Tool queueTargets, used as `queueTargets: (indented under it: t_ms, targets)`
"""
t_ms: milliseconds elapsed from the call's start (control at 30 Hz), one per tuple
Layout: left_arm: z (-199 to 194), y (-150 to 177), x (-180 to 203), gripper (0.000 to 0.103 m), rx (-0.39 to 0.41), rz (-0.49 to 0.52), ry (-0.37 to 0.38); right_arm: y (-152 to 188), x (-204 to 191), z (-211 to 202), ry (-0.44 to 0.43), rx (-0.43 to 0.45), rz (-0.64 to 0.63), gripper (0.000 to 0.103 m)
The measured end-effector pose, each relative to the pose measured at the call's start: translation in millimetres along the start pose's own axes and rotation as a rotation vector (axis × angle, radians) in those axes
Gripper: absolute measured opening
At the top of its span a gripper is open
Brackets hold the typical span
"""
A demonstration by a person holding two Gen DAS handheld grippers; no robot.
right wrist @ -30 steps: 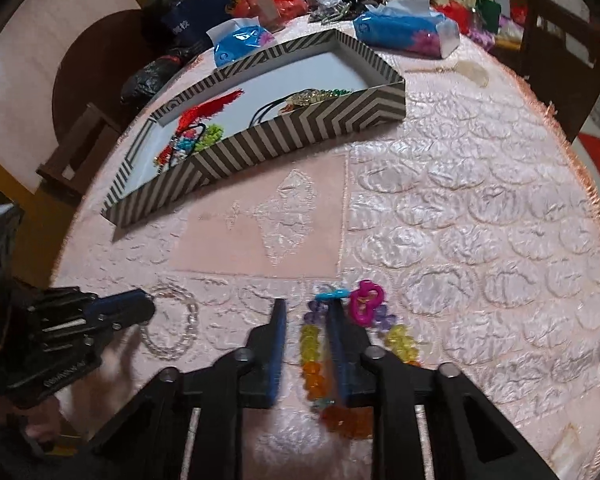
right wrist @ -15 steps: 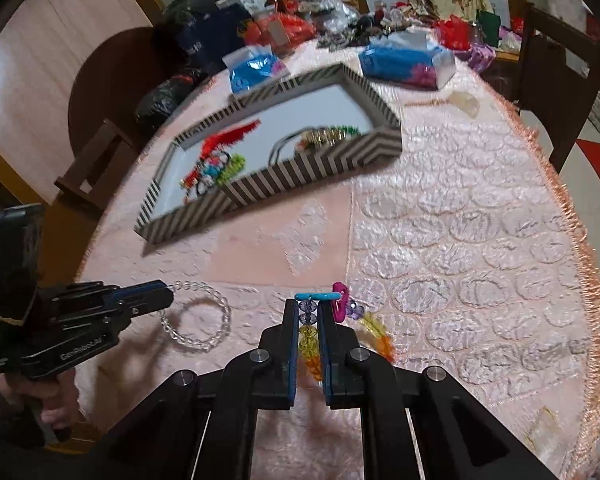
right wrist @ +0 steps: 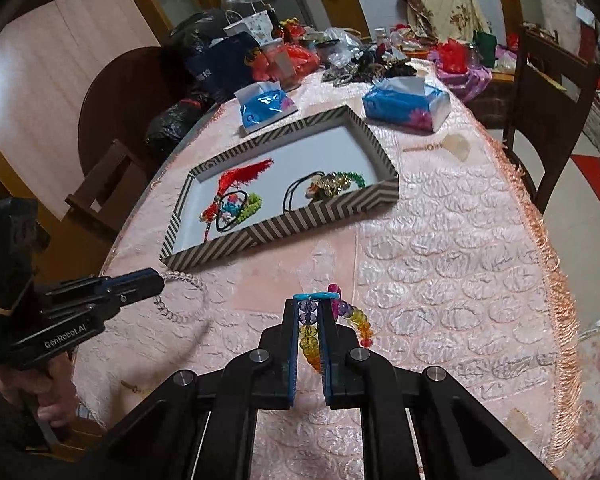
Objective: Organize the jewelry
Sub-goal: 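Grasp the clear crystal bracelet with the left gripper while the right gripper grasps the rainbow bead bracelet, then carry both bracelets over the tray with both tools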
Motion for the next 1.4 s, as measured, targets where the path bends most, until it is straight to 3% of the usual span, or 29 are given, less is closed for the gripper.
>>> queueTargets:
  t_ms: [400,667,1400]
  targets:
    - [-12.0,-5.3,-13.7,0.006,-0.004,-0.052,-0.078,-10.2,1.2,-7.0,0.056,-0.011,-0.02,0.008]
    - [-26.6,-17.2,-22.7,0.006,0.022,-0.073,-0.206,-19.0,-4.5,-16.2,0.076,0.007,-0.059,0.008]
    - [-31.1,-29.6,-18.7,0.006,0.038,-0.074,-0.184,-29.3,3.0,-26.4,0.115,0.009,-0.074,0.008]
Point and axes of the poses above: each gripper's, at about its wrist camera, not at the fingertips, and z roughly the way its jaws point, x to its right, y to its underside, the point moved 8 cm from there along z, roughly the way its jaws point, and after that the axes turned 12 degrees about -x, right-handed, at the moved point
